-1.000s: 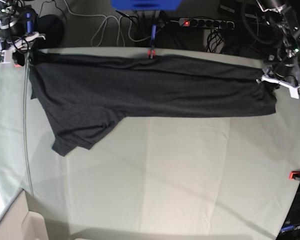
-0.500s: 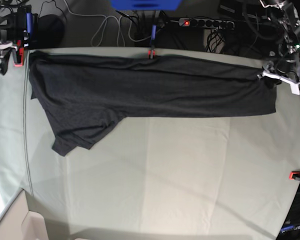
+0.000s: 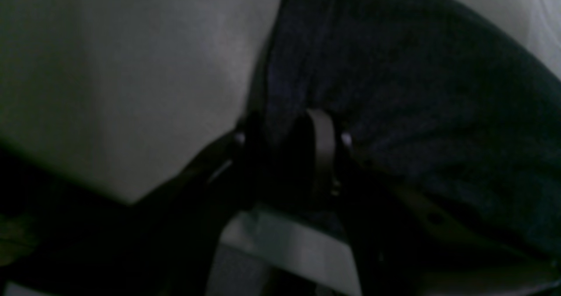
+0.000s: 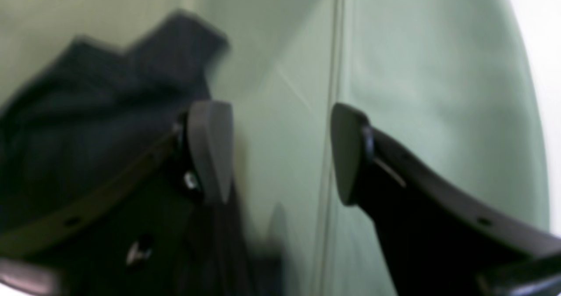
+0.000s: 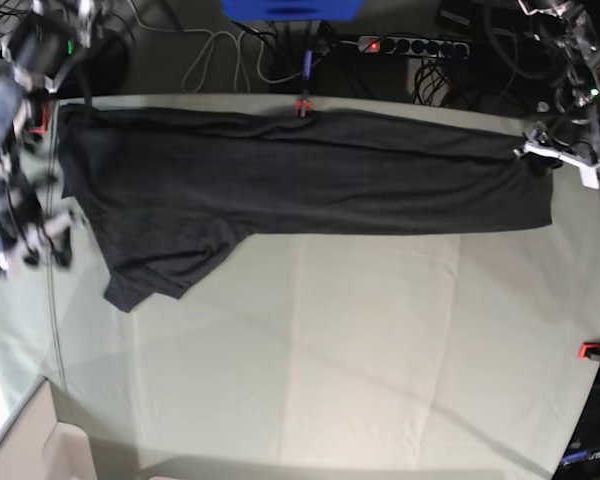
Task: Layout the t-shirt on the table in an organized manner, then fold the t-shirt properly
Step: 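Grasp the hanging sleeve with the right gripper and fold it inward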
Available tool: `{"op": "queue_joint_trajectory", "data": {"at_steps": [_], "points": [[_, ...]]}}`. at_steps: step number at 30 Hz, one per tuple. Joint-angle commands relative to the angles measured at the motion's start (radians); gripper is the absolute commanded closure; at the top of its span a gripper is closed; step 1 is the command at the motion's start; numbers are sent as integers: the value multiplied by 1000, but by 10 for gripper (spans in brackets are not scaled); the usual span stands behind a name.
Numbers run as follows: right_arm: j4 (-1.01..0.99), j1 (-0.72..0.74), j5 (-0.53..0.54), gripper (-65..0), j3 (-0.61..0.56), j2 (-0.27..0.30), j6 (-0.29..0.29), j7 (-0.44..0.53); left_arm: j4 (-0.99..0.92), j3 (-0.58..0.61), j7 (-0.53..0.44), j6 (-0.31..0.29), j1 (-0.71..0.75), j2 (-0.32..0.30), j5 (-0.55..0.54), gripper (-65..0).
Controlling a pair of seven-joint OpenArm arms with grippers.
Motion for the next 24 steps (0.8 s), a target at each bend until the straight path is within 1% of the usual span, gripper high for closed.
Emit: {"op": "queue_joint_trajectory", "data": {"at_steps": [1, 3, 5, 9, 21, 23, 24], "points": [[-15, 34, -13, -360, -20, 5, 11, 18, 11, -3, -11, -2, -1, -13, -6, -176], [-93, 92, -79, -360, -66, 0, 11, 20, 11, -3, -11, -2, 0, -15, -6, -176], [-156, 129, -102, -361, -90, 0, 11, 20, 11, -3, -11, -2, 3, -18, -6, -176], [-244, 169, -102, -361, -103, 2, 11, 21, 11, -3, -11, -2, 8, -19, -12, -176], [-394, 229, -103, -356, -104, 5, 11, 23, 11, -3, -11, -2, -1, -12, -6, -176], [-394, 232, -103, -336, -106, 5, 11, 23, 11, -3, -11, 0, -1, -12, -6, -176], [-396, 233, -103, -312, -106, 5, 11, 23, 11, -3, -11, 0, -1, -12, -6, -176]]}}
